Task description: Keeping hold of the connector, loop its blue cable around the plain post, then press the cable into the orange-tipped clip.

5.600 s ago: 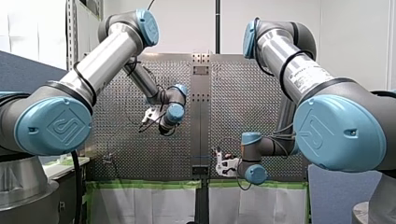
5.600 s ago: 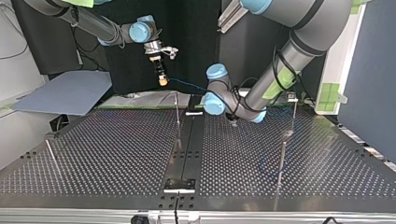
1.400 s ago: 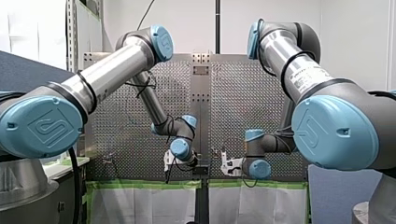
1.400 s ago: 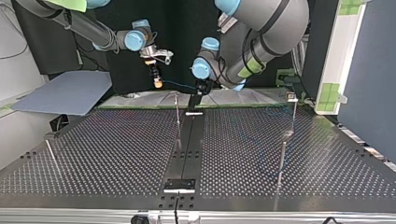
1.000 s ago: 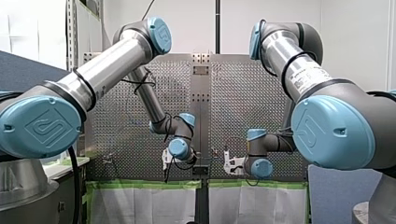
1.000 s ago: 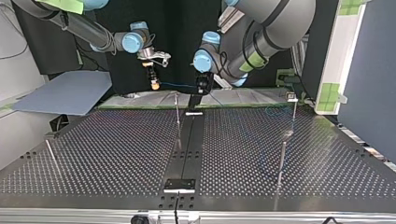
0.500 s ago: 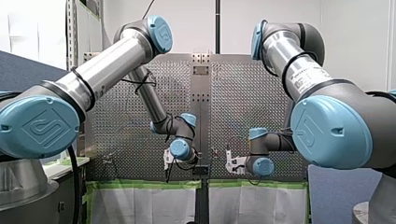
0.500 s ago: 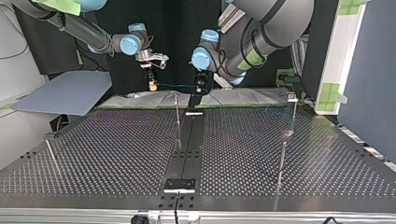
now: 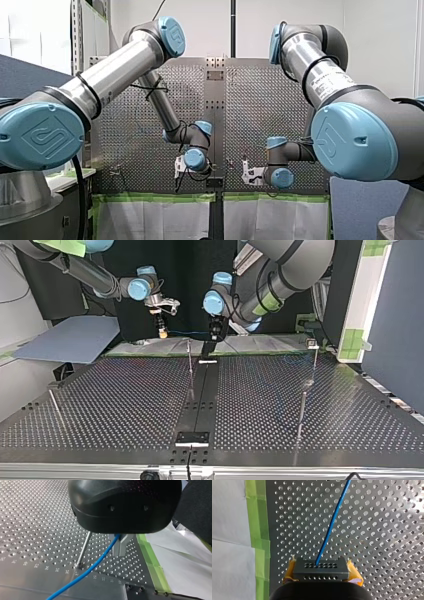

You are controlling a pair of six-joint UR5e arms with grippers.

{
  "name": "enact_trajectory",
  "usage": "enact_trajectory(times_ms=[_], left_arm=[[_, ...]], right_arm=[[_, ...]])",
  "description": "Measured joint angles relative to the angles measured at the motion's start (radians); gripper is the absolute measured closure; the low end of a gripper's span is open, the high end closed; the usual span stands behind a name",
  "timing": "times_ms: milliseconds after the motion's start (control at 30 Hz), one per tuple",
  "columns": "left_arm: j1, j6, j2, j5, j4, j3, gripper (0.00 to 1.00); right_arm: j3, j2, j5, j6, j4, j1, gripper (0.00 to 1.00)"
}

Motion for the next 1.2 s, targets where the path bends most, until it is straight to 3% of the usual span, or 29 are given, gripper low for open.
enact_trajectory(times_ms=[533,1033,1200], left_arm=[[-0.028,0.009,-0.003,0.003,-0.008,0.009,0.99],[-0.029,-0.037,-0.042,0.025,-0.013,0.059,0.99],[-0.027,-0.058,-0.045,0.058,-0.011,0.064,0.99]], right_arm=[[-0.012,0.0,0.001,0.015,0.026,-0.022,1.0],[-0.013,0.0,-0.002,0.02,0.025,-0.054,1.0],[-0.015,0.001,-0.002,0.021,0.03,-0.067,1.0]])
